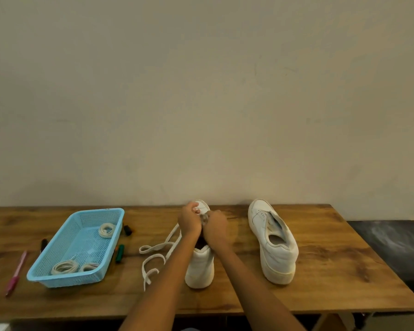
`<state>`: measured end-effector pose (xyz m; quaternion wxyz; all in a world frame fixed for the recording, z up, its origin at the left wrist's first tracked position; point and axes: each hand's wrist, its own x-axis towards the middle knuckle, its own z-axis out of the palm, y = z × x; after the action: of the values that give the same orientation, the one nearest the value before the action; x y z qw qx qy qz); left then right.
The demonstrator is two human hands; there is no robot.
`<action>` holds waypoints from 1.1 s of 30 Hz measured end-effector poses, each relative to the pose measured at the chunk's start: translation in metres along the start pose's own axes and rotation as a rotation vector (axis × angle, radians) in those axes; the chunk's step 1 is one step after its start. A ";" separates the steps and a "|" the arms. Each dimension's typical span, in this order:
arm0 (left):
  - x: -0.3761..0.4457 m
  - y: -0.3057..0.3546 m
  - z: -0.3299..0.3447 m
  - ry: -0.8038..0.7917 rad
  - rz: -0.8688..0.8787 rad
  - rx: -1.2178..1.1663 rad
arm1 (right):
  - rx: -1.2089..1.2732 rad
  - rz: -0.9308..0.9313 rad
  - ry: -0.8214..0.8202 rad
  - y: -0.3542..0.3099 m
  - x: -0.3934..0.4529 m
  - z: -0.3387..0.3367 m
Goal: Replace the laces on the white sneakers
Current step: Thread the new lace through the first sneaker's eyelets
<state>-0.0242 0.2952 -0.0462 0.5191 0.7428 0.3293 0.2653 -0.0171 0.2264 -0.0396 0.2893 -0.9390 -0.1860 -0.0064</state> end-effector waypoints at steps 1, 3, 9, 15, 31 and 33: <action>0.001 -0.004 0.001 0.012 -0.002 0.002 | 0.101 0.049 0.039 0.003 -0.001 0.002; 0.003 -0.010 -0.002 0.042 0.016 0.012 | 0.231 0.097 0.079 0.006 -0.001 0.005; 0.003 -0.010 0.001 0.005 0.042 0.143 | 0.392 0.174 0.102 0.007 -0.002 0.003; -0.001 -0.007 0.001 0.035 0.055 0.242 | 0.445 0.217 0.107 0.008 -0.003 0.004; -0.003 0.000 -0.008 -0.012 0.237 0.803 | 0.455 0.269 0.105 0.006 -0.003 0.004; -0.003 0.001 -0.008 -0.040 0.268 0.829 | 0.443 0.264 0.108 0.006 -0.003 0.003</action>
<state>-0.0321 0.2979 -0.0430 0.1442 0.9297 0.2983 0.1611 -0.0182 0.2222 -0.0461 0.4956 -0.8672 -0.0429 0.0222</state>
